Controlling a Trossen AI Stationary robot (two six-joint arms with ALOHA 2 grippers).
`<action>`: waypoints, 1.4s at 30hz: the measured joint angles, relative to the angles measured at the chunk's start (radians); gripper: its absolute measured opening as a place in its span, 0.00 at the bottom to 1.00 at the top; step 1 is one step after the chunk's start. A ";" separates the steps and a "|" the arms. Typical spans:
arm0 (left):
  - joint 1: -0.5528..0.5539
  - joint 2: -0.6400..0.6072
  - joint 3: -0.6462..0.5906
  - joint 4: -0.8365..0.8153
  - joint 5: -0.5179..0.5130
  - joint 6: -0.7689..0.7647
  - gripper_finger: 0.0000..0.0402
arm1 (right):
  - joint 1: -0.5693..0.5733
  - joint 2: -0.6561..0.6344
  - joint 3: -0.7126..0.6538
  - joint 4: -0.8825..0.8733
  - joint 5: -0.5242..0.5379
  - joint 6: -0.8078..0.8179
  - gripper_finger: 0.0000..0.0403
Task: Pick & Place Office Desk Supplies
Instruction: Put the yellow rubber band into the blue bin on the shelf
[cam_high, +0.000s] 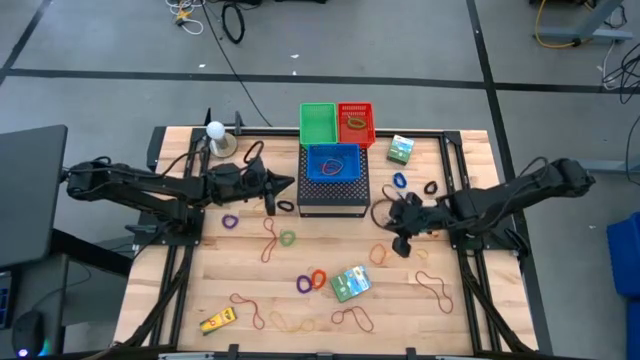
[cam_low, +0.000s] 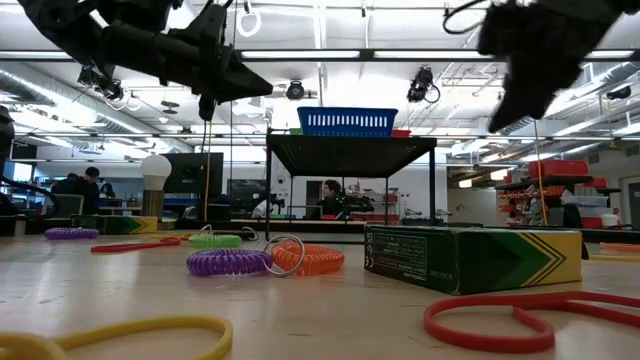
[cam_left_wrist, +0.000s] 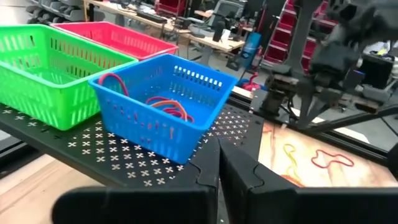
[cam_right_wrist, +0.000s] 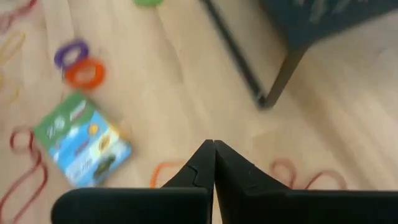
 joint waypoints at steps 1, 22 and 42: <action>-0.004 0.000 0.000 0.000 0.000 0.000 0.03 | 0.016 0.001 -0.013 -0.002 -0.014 0.014 0.02; -0.004 0.000 0.000 -0.010 -0.002 -0.048 0.03 | 0.245 -0.001 -0.026 -0.176 -0.157 0.152 0.02; -0.004 0.000 0.000 -0.033 -0.002 -0.043 0.03 | 0.251 0.171 0.241 -0.423 -0.048 -0.012 0.02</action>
